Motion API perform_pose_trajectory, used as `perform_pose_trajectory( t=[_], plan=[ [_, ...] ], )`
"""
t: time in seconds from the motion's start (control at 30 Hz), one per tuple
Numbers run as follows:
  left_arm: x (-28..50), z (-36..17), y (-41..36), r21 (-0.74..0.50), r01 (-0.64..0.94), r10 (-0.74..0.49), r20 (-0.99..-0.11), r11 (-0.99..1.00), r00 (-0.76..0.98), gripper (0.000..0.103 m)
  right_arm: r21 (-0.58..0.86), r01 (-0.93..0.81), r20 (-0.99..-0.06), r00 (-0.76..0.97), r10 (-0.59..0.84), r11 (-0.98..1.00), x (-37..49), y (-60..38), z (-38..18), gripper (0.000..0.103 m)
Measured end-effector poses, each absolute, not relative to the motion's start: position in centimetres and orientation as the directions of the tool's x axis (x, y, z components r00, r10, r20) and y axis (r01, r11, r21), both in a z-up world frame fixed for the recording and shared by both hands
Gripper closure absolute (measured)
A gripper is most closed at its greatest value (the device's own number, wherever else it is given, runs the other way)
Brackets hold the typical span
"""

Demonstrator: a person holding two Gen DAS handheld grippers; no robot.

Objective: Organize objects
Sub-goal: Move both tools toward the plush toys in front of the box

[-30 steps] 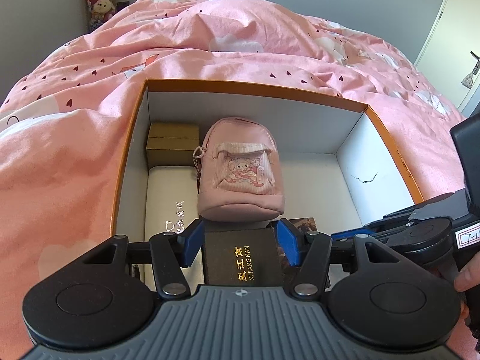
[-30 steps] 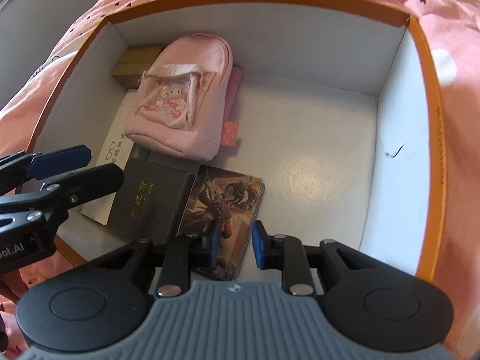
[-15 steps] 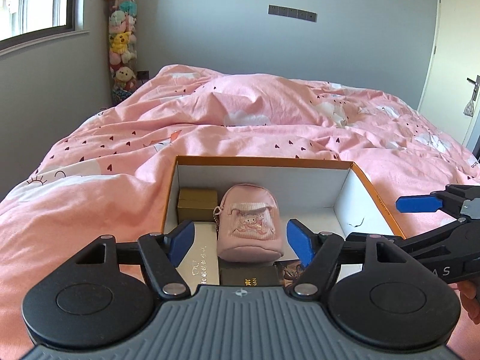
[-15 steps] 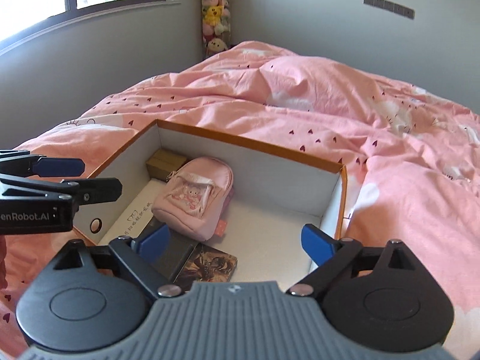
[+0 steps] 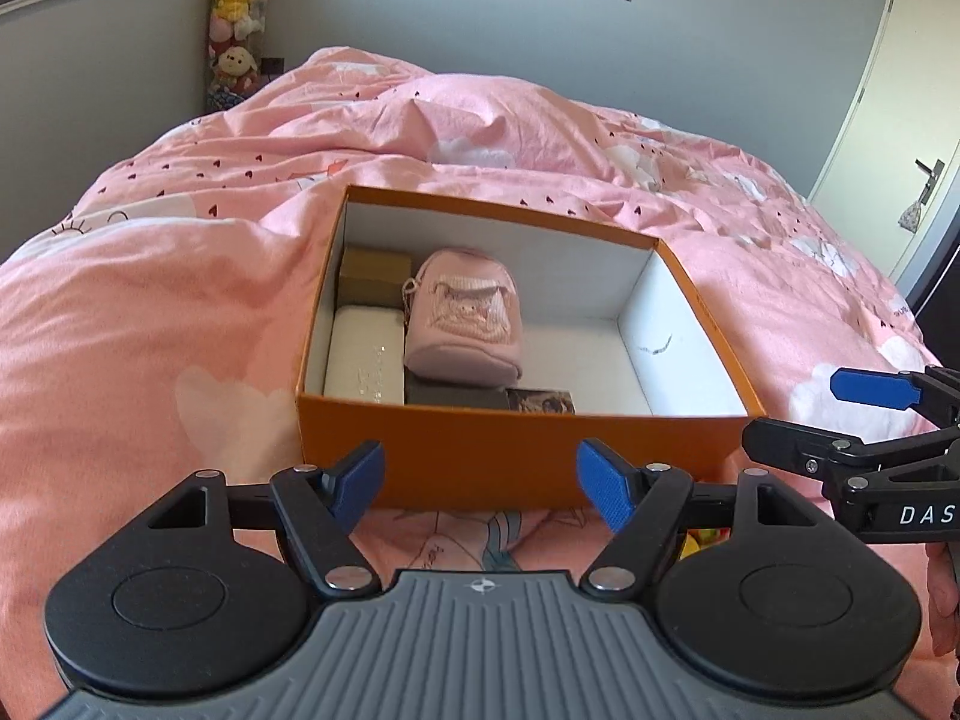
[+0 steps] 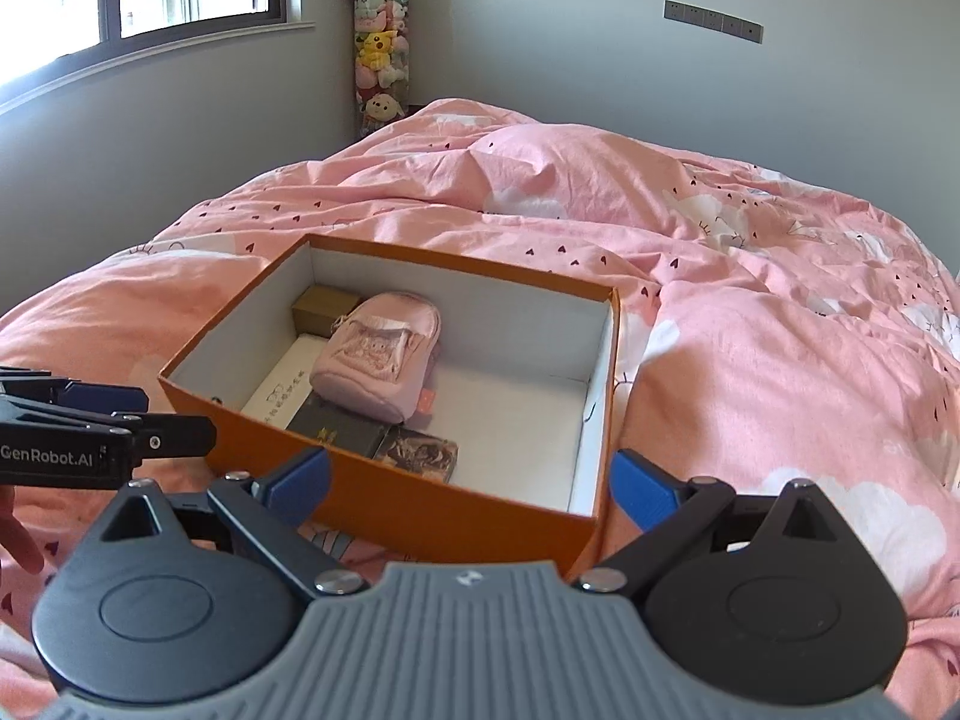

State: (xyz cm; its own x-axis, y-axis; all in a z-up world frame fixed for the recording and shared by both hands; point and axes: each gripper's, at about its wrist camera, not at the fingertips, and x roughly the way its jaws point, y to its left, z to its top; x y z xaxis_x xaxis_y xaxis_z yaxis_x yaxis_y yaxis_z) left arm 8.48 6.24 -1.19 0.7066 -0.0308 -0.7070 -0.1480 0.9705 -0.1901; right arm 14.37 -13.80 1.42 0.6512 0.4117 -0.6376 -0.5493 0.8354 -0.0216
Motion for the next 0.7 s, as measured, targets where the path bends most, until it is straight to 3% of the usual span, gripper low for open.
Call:
perform_pose_trajectory(
  t=[0.17, 0.27, 0.33, 0.43, 0.5, 0.7],
  plan=[
    [8.1, -2.6, 5.5, -0.222, -0.102, -0.119, -0.793, 0.970, 0.598, 0.018, -0.006, -0.557, -0.716, 0.582, 0.386, 0.830, 12.7, -14.8, -0.1, 0.004],
    [7.8, -3.5, 4.7, -0.232, -0.064, -0.163, -0.828, 0.970, 0.536, 0.025, 0.030, -0.533, -0.759, 0.538, 0.367, 0.845, 12.0, -15.9, -0.9, 0.004],
    [7.6, -4.0, 4.3, -0.229, -0.047, -0.175, -0.845, 0.972, 0.505, 0.030, 0.055, -0.517, -0.778, 0.514, 0.361, 0.854, 11.6, -16.8, -1.3, 0.010],
    [7.2, -4.7, 3.9, -0.246, -0.039, -0.199, -0.858, 0.969, 0.473, 0.035, 0.090, -0.495, -0.802, 0.478, 0.357, 0.864, 11.1, -18.1, -2.0, 0.013],
    [6.9, -4.8, 3.9, -0.256, -0.031, -0.213, -0.860, 0.966, 0.464, 0.035, 0.111, -0.487, -0.819, 0.449, 0.358, 0.866, 10.8, -18.7, -2.5, 0.021],
    [6.7, -4.4, 3.5, -0.292, 0.017, -0.267, -0.847, 0.956, 0.459, 0.041, 0.209, -0.437, -0.856, 0.351, 0.380, 0.875, 10.8, -19.9, -4.8, 0.022]
  ],
)
